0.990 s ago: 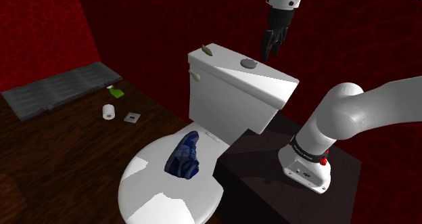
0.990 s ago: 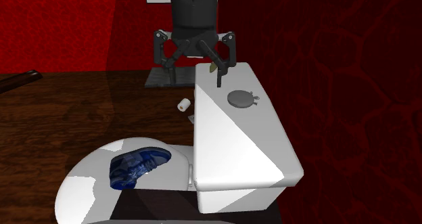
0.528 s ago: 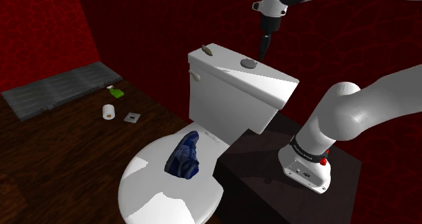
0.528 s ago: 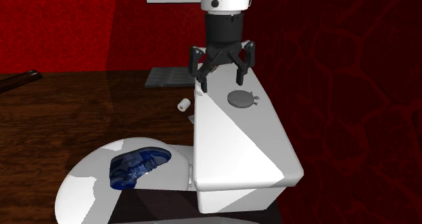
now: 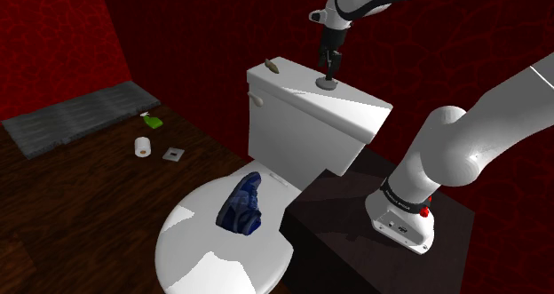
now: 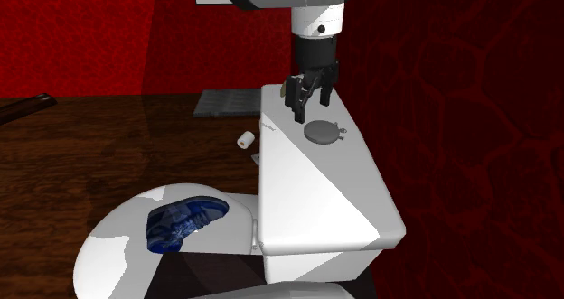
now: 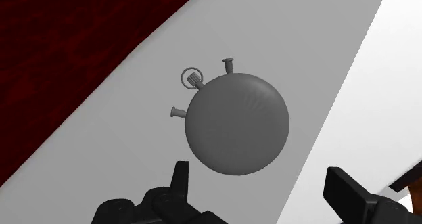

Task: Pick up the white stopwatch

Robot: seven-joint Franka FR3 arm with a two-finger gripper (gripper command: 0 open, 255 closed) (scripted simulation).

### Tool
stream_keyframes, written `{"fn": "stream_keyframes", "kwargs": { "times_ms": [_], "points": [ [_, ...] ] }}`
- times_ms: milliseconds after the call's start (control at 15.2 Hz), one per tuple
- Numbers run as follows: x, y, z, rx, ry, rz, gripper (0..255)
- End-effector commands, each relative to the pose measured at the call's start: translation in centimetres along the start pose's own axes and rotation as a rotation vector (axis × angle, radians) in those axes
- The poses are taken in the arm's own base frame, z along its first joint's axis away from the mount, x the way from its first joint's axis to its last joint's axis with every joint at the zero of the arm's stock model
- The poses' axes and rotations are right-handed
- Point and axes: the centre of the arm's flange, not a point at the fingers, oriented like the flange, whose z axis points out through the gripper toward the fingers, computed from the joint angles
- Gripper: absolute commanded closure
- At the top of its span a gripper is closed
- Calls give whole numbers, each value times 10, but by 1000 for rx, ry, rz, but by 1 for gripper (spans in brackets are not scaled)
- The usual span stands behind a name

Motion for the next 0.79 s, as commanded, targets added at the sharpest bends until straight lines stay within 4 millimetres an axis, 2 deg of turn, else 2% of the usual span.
{"fn": "stream_keyframes", "kwargs": {
  "times_ms": [0, 396, 528, 594, 726],
  "points": [
    [3, 6, 8, -7, 2, -48, 0],
    [5, 6, 43, -7, 2, -48, 0],
    [5, 6, 43, -7, 2, -48, 0],
    [6, 6, 43, -7, 2, -48, 255],
    [6, 6, 43, -7, 2, -48, 255]
  ]
}}
